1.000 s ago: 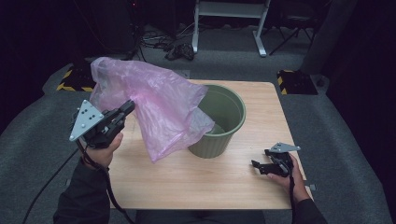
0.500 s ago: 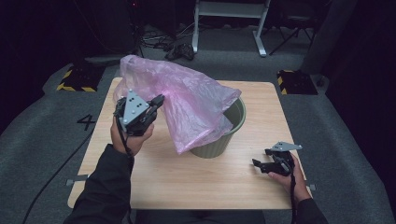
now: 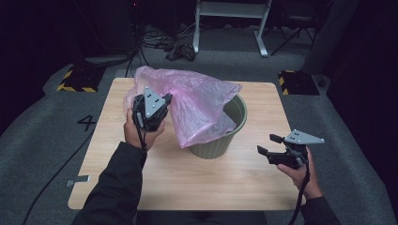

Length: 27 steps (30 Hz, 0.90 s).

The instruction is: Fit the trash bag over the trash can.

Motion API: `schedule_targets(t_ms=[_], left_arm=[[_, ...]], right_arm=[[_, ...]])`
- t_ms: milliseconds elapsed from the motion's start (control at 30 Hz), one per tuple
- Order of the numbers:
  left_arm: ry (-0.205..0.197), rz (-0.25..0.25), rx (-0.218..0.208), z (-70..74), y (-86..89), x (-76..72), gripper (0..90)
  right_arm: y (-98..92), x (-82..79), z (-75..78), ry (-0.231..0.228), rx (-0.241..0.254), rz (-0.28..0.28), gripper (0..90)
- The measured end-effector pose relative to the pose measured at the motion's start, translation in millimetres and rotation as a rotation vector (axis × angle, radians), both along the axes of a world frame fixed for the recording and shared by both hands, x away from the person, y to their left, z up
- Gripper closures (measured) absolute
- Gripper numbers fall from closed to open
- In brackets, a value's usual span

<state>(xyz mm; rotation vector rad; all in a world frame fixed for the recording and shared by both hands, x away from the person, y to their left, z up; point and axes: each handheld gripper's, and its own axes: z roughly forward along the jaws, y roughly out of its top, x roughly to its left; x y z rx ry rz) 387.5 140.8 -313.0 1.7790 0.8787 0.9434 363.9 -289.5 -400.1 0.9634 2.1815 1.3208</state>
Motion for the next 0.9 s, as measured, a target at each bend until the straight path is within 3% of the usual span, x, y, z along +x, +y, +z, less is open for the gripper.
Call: schedule_targets(t_ms=[100, 233, 500, 700, 900], left_arm=[[0.017, 0.016, 0.008, -3.2, -4.0, 5.2, 90.0], [0.043, 0.039, 0.011, -7.9, -7.6, 11.6, 90.0], [0.057, 0.054, 0.027, -11.1, -14.2, 16.2, 90.0], [0.065, 0.079, 0.036, -12.4, -14.2, 19.6, 90.0], [0.076, 0.105, 0.029, -12.9, -13.7, 21.3, 90.0]], right_arm=[[7.6, -5.0, 29.3, -0.047, 0.037, 0.042, 25.9], [22.8, -10.0, 62.0, -0.095, 0.047, 0.104, 25.9], [66.2, -16.2, 105.7, -0.140, 0.060, 0.243, 20.4], [104.0, -21.0, 120.2, -0.146, 0.033, 0.341, 19.6], [135.1, -23.1, 110.1, -0.123, -0.010, 0.402, 19.1]])
